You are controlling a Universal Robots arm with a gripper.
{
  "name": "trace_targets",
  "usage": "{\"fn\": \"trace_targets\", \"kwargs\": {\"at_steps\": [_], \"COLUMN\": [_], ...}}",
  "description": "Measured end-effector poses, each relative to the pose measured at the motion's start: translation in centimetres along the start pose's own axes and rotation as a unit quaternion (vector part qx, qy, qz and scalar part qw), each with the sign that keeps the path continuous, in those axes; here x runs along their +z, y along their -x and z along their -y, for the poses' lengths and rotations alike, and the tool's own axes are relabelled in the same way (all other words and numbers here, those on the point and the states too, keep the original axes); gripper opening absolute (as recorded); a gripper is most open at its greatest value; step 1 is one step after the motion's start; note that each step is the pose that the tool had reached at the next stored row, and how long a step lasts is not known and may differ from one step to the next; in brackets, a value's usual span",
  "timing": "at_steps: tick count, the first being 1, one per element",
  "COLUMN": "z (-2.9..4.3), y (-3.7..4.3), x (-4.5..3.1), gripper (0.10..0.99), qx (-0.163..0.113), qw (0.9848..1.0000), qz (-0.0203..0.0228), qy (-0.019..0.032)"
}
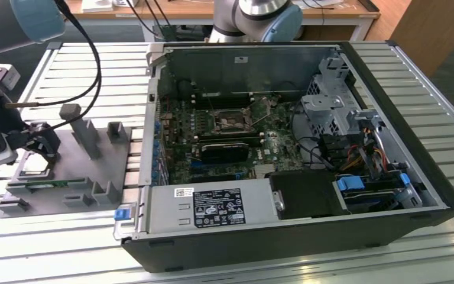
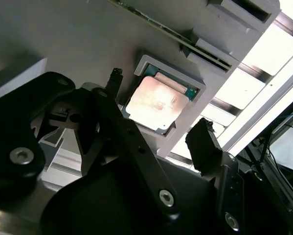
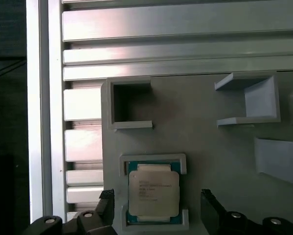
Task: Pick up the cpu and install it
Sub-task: 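Pick up the cpu and move it towards the insertion slot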
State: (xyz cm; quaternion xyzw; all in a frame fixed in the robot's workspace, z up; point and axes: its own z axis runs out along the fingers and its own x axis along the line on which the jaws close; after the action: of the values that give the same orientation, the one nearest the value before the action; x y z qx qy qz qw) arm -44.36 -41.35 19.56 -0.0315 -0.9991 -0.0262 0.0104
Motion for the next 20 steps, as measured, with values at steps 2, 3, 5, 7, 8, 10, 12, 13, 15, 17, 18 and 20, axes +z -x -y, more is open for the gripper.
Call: {"fn": "trace_targets", "kwargs": {"at_steps": [2,3,5,7,8,10,12,13,15,17,18,20], "z": [-0.01,-0.04,-0.08,-0.11,-0.14,-0.23,-0.37,-0.45,-0.62,-0.72,-0.73,-0.73], "y": [-0.01,-0.03,-0.1,-0.2,-0.25,-0.29,-0.33,-0.37,-0.46,-0.56,-0.65,-0.8], "x": [0.16,0.2,0.29,0.39,0.44,0.57,0.7,0.78,0.9,1.05,1.13,1.32], "gripper": [0.761,0.694,0.694,0.694,0.694,0.694,0.694,0.694,0.694,0.694,0.694,0.678], "qx": [0.0,0.0,0.0,0.0,0.0,0.0,0.0,0.0,0.0,0.0,0.0,0.0], "qw": [1.0,1.0,1.0,1.0,1.0,1.0,1.0,1.0,1.0,1.0,1.0,1.0], "qz": [0.0,-0.0001,0.0,0.0,0.0,-0.0001,-0.0001,0.0,-0.0001,0.0,-0.0001,0.0], "qy": [0.0,-0.0001,0.0,0.0,0.0,0.0,-0.0001,0.0,-0.0001,-0.0001,-0.0001,0.0]}}
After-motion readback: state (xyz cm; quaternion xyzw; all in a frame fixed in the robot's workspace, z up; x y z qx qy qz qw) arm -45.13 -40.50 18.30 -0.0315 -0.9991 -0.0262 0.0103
